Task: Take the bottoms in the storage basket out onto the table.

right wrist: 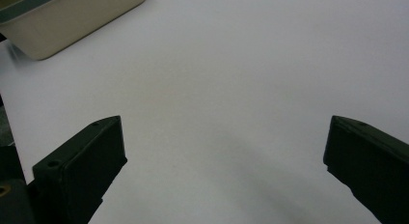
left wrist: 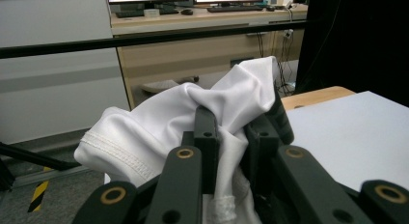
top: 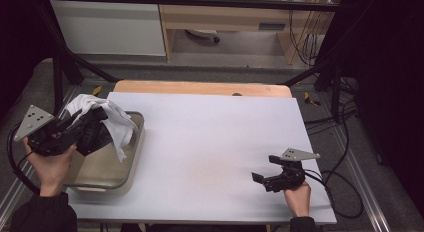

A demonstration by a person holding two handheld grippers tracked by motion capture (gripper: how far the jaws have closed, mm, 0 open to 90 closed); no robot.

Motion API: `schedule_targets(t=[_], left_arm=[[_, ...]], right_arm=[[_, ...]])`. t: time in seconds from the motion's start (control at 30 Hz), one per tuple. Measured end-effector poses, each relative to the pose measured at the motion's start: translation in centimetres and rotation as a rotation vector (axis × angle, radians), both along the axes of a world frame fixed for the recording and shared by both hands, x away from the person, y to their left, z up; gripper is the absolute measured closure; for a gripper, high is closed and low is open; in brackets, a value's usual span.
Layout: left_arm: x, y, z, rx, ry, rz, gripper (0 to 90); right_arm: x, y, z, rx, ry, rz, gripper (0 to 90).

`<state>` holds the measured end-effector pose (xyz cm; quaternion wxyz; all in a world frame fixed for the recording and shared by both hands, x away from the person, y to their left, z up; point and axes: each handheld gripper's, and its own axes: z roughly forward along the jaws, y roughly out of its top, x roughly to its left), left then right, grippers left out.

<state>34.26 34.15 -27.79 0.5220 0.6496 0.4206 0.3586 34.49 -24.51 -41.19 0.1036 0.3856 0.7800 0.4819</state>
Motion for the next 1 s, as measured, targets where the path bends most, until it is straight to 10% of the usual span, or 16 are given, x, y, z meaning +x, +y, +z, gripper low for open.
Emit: schedule_targets(t=[1.0], left_arm=[[-1.0, -0.4, 1.6, -0.056, -0.063, -0.025, 77.8]], right_arm=[[0.0, 0.0, 0.0, -0.002, 0.001, 0.0, 1.7]])
